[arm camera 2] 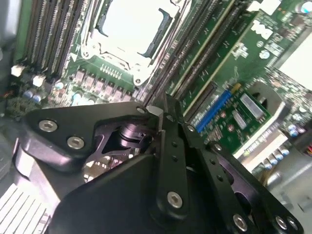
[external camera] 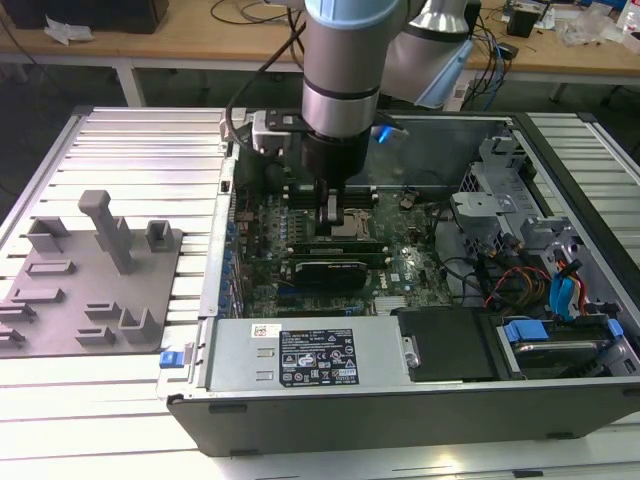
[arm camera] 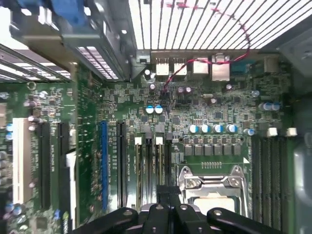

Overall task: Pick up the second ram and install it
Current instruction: 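Press down the second ram until it locks into place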

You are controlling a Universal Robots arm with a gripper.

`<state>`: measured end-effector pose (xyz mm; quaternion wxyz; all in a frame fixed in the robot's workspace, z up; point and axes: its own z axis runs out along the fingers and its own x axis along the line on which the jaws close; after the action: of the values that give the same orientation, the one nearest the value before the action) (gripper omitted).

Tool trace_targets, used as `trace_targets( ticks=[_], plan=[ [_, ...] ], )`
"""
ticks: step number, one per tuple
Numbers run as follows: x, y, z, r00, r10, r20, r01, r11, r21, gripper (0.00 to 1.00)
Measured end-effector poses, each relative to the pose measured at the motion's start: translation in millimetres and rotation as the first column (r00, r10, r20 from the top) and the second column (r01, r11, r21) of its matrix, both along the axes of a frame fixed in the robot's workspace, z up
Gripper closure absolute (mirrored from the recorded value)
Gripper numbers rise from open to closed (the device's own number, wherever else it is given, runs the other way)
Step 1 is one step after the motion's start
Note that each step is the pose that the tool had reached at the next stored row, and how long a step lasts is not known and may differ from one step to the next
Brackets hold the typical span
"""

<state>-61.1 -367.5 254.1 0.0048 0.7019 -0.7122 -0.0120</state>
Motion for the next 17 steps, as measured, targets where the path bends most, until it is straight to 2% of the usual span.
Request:
trace_targets(
  ticks=[2,5,6,7,12,17],
  plan=[
    [0.0,0.0,7.6,1.0000,0.000,0.0000,0.000,1.0000,0.0000,0.92],
    [0.1,0.0,8.3,1.0000,0.000,0.0001,0.000,1.0000,-0.0003,0.92],
    [2.3,0.0,8.5,1.0000,0.000,-0.0001,0.000,1.0000,-0.0007,0.92],
    [10.4,0.0,8.4,1.0000,0.000,0.0001,0.000,1.0000,-0.0004,0.92],
    [34.5,0.0,8.4,1.0000,0.000,0.0000,0.000,1.0000,-0.0004,0.92],
    [36.9,0.0,9.5,1.0000,0.000,0.0001,0.000,1.0000,-0.0003,0.92]
  ],
)
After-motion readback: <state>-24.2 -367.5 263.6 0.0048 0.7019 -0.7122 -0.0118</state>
